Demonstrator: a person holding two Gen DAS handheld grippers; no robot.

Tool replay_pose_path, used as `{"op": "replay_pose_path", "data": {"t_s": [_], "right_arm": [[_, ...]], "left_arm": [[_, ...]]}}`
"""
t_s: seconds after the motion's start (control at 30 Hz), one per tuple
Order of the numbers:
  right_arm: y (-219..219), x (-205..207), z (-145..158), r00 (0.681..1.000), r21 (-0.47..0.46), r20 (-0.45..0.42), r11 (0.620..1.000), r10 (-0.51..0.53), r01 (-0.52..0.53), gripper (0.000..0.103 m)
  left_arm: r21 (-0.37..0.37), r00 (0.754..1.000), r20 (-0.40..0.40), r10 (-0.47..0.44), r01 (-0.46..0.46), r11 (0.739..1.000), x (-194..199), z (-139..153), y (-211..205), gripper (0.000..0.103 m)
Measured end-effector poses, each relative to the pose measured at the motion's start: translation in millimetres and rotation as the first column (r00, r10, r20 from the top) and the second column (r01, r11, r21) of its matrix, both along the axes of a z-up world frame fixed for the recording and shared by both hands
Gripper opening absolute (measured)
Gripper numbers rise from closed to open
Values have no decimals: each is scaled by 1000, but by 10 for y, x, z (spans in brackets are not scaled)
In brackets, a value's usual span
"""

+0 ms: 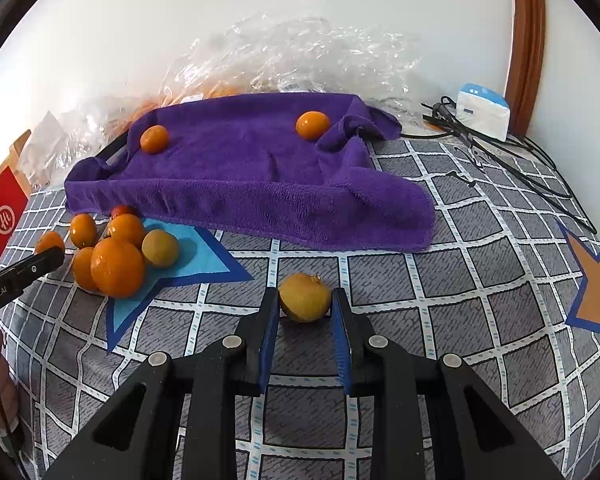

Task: Organize fruits
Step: 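Grasp the small yellow fruit with the right tool while the left tool grasps another large orange, then lift both held fruits off the bedspread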

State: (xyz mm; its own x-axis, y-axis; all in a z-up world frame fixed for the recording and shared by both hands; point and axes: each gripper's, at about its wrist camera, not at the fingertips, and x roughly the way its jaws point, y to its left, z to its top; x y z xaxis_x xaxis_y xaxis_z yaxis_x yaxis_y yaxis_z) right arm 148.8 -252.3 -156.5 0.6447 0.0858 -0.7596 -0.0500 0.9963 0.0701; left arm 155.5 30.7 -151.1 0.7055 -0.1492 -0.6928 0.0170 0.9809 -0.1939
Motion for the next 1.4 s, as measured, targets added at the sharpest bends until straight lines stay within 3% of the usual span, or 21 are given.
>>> {"op": "replay_pose_path", "data": {"t_s": [0.2, 0.5, 0.87, 1.4], "right_arm": [[-14, -25, 15, 1000, 6, 11, 1000, -10, 10, 26], [-22, -61, 49, 999, 9, 36, 1000, -9, 9, 26], [22, -88, 70, 999, -7, 53, 1000, -5, 6, 26], [10, -152, 123, 996, -1, 93, 1000, -8, 8, 26]], "left_arm": [[10, 998, 52, 25, -26, 1000, -78, 65, 1, 37], [33, 993, 119, -8, 4, 999, -162, 161, -89, 38], [-10, 991, 129, 32, -31, 999, -179, 170, -4, 38], [7, 980, 199, 0, -1, 1000, -310, 256, -93, 37]]}}
